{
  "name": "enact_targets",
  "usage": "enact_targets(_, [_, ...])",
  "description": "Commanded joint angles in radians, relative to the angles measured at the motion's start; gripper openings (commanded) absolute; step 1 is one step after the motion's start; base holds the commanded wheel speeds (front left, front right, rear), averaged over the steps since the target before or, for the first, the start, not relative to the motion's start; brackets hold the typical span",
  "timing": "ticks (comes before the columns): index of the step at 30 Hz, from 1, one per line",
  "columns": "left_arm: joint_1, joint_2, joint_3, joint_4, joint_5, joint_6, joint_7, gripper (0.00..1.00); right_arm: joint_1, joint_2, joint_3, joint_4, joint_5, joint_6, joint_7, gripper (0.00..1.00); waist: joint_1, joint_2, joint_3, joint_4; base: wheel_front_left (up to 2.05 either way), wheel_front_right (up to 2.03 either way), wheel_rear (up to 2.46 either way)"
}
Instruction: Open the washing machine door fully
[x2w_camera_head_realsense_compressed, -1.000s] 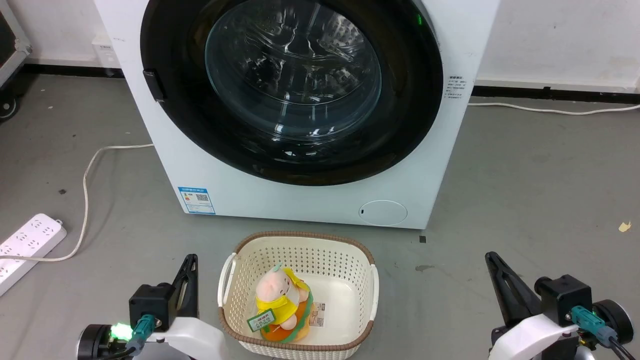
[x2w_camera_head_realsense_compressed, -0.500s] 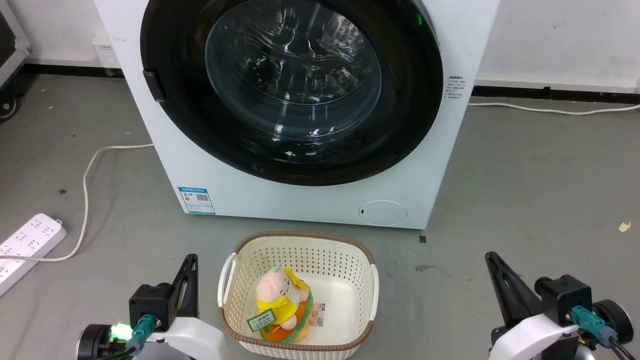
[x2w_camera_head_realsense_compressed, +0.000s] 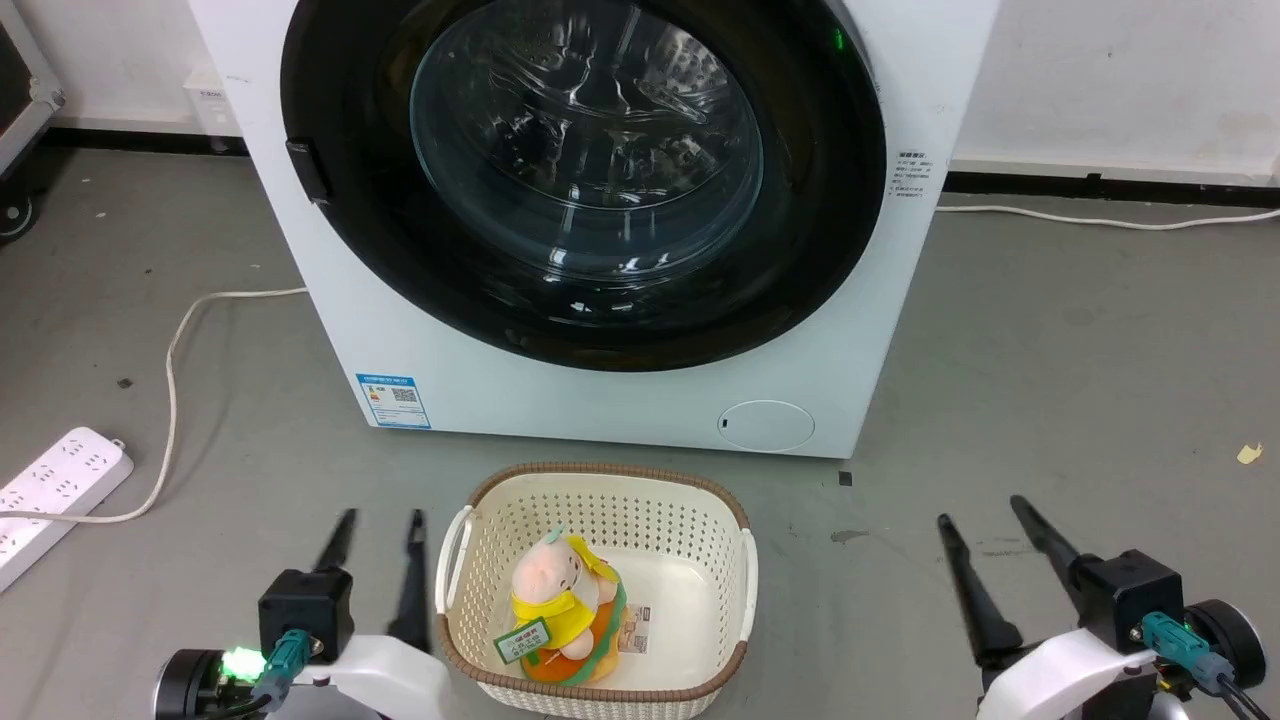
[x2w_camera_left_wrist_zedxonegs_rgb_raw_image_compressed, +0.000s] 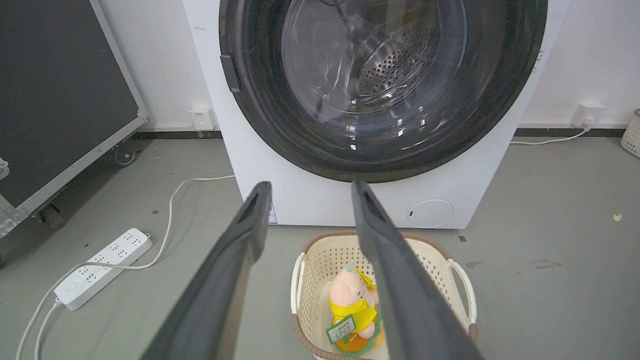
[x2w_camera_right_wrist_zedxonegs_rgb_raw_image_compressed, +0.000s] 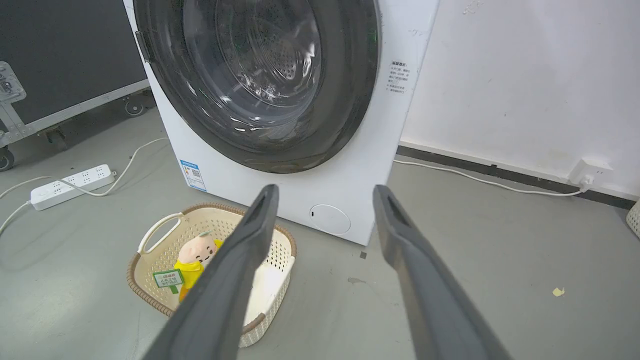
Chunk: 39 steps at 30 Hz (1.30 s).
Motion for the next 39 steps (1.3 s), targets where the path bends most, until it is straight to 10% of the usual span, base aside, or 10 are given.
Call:
enact_targets(1, [-0.001,0.000,-0.002,0.002,-0.001,0.001,-0.005,1.00,0.000,0.000,0.001,0.001,0.005,0.000,-0.005,1.00,0.0000,0.0000,0.000,0.000,0.00,0.00,0.00])
enact_targets(39, [-0.094,0.001,-0.070,-0.015,-0.025,0.035,-0.088,1.00,-0.311,-0.098,-0.001,0.036,0.314,0.000,-0.023,1.00,0.0000,0.0000,0.156,0.054,0.00,0.00,0.00])
